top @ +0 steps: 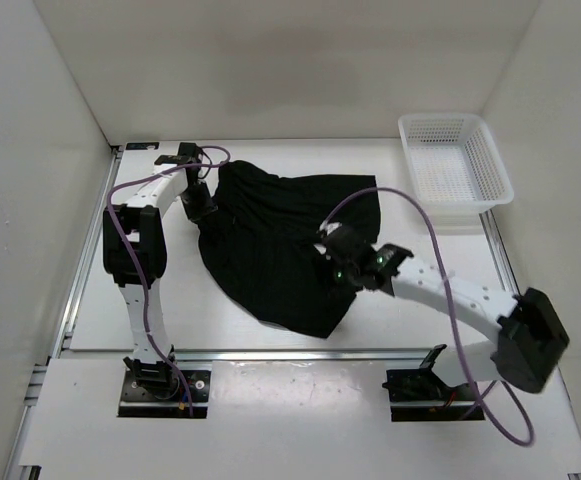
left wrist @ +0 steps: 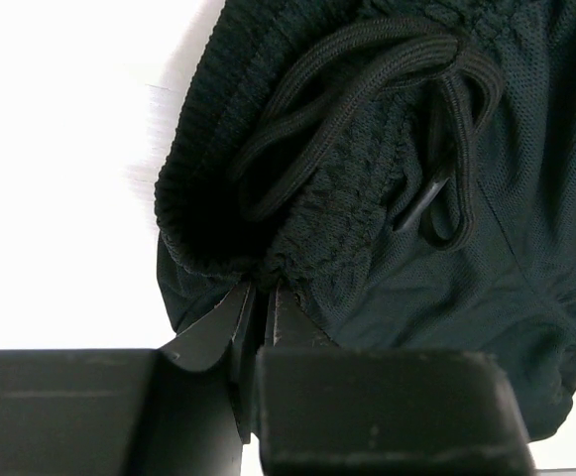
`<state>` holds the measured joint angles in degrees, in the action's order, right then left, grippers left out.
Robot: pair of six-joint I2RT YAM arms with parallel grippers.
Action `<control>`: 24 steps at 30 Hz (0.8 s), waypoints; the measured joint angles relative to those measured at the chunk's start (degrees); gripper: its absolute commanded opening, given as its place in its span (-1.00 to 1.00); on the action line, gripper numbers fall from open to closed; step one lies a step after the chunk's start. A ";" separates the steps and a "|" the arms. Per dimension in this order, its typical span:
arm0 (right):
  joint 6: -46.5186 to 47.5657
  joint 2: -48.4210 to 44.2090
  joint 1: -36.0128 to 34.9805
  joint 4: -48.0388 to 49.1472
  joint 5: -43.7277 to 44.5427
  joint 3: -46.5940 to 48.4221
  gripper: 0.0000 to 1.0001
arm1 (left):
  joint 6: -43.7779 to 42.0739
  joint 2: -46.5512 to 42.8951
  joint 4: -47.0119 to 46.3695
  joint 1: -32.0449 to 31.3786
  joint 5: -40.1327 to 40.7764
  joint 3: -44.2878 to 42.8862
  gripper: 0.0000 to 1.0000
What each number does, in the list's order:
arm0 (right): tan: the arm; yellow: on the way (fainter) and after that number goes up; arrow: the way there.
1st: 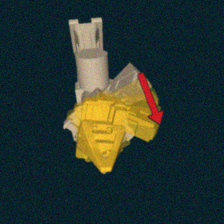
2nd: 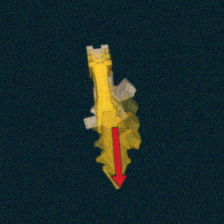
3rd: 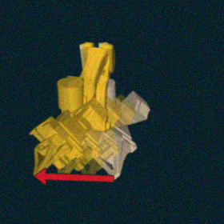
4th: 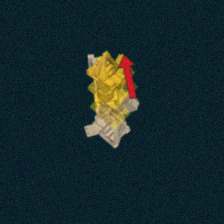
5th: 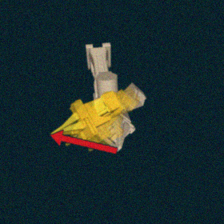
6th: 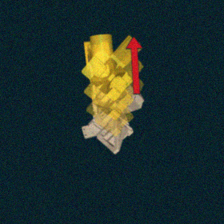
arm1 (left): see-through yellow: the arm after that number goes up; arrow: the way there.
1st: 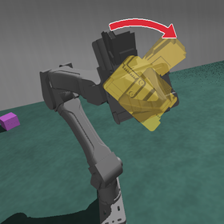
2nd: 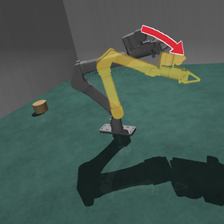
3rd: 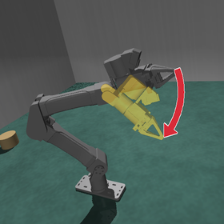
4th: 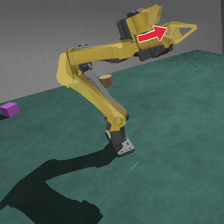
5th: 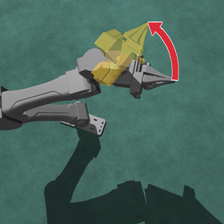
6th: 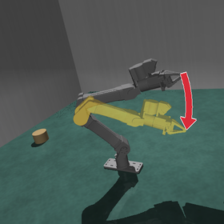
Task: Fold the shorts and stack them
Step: Flatten the shorts out
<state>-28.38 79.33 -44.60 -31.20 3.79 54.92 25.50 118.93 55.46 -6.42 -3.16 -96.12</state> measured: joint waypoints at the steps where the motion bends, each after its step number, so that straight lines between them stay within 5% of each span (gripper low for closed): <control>1: 0.31 -2.43 -3.96 -0.24 0.13 -1.29 0.28 | 0.02 0.00 -0.02 0.00 -0.02 0.00 -0.79; 5: 0.55 -6.71 -14.75 -1.18 1.44 -4.07 0.23 | 0.02 0.00 0.00 0.35 -0.20 0.00 -0.79; 10: -3.19 -1.20 -20.46 -3.72 3.91 -4.59 0.16 | 0.04 0.00 0.00 0.87 -0.63 0.00 -0.79; 14: -9.35 2.56 -13.51 -6.21 7.48 -5.14 0.09 | 0.02 0.00 0.00 1.14 -0.76 0.00 -0.79; 20: -11.65 2.82 3.48 -3.15 6.29 -8.61 0.37 | 0.04 -0.17 0.02 1.14 -1.01 0.07 -0.79; 24: -9.90 6.60 6.64 -0.81 4.44 -8.24 0.40 | 0.04 -0.70 0.00 1.14 -1.18 0.13 -0.79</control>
<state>-38.28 85.93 -37.95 -32.01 8.23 46.68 25.54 118.24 55.46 -5.28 -4.34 -95.98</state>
